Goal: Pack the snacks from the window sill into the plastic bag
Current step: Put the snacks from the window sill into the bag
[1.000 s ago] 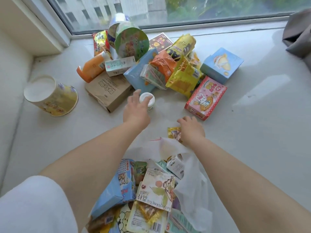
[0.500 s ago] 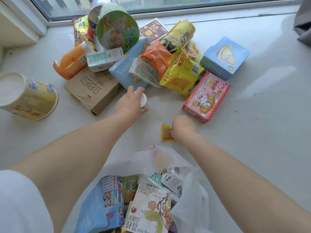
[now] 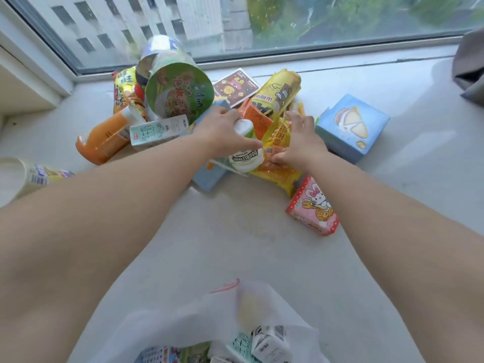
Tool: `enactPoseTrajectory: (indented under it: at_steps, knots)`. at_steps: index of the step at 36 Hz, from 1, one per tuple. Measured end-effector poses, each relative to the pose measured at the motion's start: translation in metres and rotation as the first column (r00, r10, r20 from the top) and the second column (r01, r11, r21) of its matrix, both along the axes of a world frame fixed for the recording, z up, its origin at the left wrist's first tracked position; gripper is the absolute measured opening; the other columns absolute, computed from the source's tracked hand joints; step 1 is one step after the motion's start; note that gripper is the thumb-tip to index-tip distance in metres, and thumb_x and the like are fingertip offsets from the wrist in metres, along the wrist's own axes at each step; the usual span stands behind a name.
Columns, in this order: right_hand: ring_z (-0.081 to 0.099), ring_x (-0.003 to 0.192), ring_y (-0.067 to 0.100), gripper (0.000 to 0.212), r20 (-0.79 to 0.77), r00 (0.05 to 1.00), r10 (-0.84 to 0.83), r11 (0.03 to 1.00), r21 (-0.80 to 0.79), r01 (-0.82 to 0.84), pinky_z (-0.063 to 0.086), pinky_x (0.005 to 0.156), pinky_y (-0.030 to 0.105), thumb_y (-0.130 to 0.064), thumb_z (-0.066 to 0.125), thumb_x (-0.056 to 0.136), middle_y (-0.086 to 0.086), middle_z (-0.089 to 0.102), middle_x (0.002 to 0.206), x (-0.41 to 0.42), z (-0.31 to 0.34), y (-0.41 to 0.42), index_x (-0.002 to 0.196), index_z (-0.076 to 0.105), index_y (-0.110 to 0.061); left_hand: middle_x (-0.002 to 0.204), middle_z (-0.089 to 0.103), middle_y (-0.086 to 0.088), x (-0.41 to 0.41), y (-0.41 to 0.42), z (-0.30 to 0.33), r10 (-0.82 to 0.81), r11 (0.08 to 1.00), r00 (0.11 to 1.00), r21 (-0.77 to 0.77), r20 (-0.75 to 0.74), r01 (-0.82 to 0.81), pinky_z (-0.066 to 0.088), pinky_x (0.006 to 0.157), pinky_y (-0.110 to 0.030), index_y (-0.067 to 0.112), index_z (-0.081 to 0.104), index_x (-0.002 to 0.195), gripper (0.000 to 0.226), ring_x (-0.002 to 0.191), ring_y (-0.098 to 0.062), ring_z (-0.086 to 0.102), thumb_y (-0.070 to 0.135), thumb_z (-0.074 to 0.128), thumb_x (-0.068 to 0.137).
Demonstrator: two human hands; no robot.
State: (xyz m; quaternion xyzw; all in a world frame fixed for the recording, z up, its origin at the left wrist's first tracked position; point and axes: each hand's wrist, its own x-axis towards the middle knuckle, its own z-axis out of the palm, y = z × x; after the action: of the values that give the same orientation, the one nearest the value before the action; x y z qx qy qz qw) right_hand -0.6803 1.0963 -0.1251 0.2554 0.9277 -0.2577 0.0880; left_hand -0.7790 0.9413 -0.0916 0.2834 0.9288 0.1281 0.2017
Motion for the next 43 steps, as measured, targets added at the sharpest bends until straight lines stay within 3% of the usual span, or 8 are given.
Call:
enactPoseTrajectory:
  at_steps: [2,7,13,18,29,33,37,43]
  knots:
    - [0.026,0.139,0.031,0.114,0.053,0.998,-0.045,0.999,-0.002,0.045,0.033,0.108,0.048,-0.043,0.079,0.068,0.011,0.010,0.154,-0.002,-0.011,0.004,0.149,0.003,-0.021,0.134,0.040,-0.007,-0.005,0.007,-0.008,0.001,1.000,0.998,-0.010,0.058,0.000,0.036,0.086,-0.033,0.020,0.041,0.135,0.087,0.118,-0.025,0.045,0.072,0.061,0.068]
    - [0.018,0.140,0.031,0.127,0.175,0.984,0.021,0.995,0.094,-0.038,0.028,0.108,0.050,-0.064,0.076,0.057,0.009,0.005,0.154,-0.010,-0.023,0.019,0.149,0.002,-0.018,0.087,0.055,0.011,-0.014,0.017,-0.018,-0.006,0.997,0.983,-0.080,0.181,0.020,0.044,0.057,-0.026,0.027,0.043,0.128,0.080,0.077,-0.007,0.055,0.073,0.062,0.065]
    - [-0.007,0.144,0.034,0.136,0.279,0.950,0.141,0.972,0.141,-0.186,0.016,0.111,0.055,-0.072,0.073,0.051,0.001,-0.025,0.155,-0.021,-0.020,0.030,0.147,-0.015,-0.033,0.103,0.055,0.004,-0.021,0.023,-0.022,-0.013,0.992,0.977,-0.118,0.211,0.038,0.040,0.058,-0.026,0.025,0.046,0.126,0.081,0.087,-0.015,0.056,0.075,0.061,0.063]
    - [-0.008,0.144,0.033,0.135,0.341,0.918,0.202,0.953,0.148,-0.264,0.017,0.110,0.058,-0.074,0.072,0.050,-0.001,-0.025,0.155,-0.032,-0.015,0.035,0.147,-0.013,-0.034,0.109,0.051,0.005,-0.026,0.026,-0.025,-0.012,0.990,0.974,-0.134,0.225,0.043,0.039,0.066,-0.029,0.022,0.044,0.131,0.085,0.090,-0.015,0.053,0.074,0.060,0.066]
    - [0.027,0.137,0.026,0.107,0.161,0.979,0.123,0.989,-0.095,-0.109,0.033,0.104,0.037,-0.053,0.078,0.064,0.009,0.021,0.151,-0.020,-0.017,0.038,0.146,0.025,-0.007,0.084,0.055,0.009,-0.027,0.028,-0.034,0.025,0.986,0.995,-0.169,0.094,-0.009,0.044,0.058,-0.028,0.029,0.049,0.102,0.066,0.077,-0.011,0.055,0.082,0.051,0.063]
    - [0.054,0.101,0.025,0.065,0.071,0.997,0.019,0.996,-0.088,-0.013,0.039,0.072,0.025,-0.039,0.076,0.072,0.009,0.059,0.107,-0.026,0.000,0.049,0.123,0.055,-0.006,0.086,0.056,0.008,-0.027,0.027,-0.031,0.168,0.986,0.971,-0.017,0.168,-0.168,0.042,0.055,-0.027,0.029,0.049,0.102,0.060,0.075,-0.010,0.055,0.077,0.055,0.067]
    - [0.048,0.062,0.016,0.027,-0.007,0.992,-0.125,0.988,-0.092,0.123,0.033,0.049,0.023,-0.030,0.072,0.076,0.001,0.050,0.067,-0.045,0.023,0.076,0.088,0.064,-0.008,0.103,0.058,-0.002,-0.025,0.028,-0.030,0.342,0.898,0.909,0.201,0.238,-0.391,0.047,0.068,-0.034,0.023,0.048,0.118,0.071,0.090,-0.021,0.058,0.074,0.056,0.069]
    - [0.058,0.089,0.028,0.030,-0.090,0.951,-0.296,0.947,-0.159,0.279,0.044,0.073,0.033,-0.035,0.070,0.080,0.013,0.060,0.088,-0.079,0.025,0.102,0.088,0.068,-0.006,0.105,0.059,-0.001,-0.019,0.038,-0.032,0.482,0.794,0.850,0.305,0.211,-0.526,0.048,0.086,-0.045,0.025,0.049,0.110,0.062,0.096,-0.024,0.056,0.074,0.054,0.072]
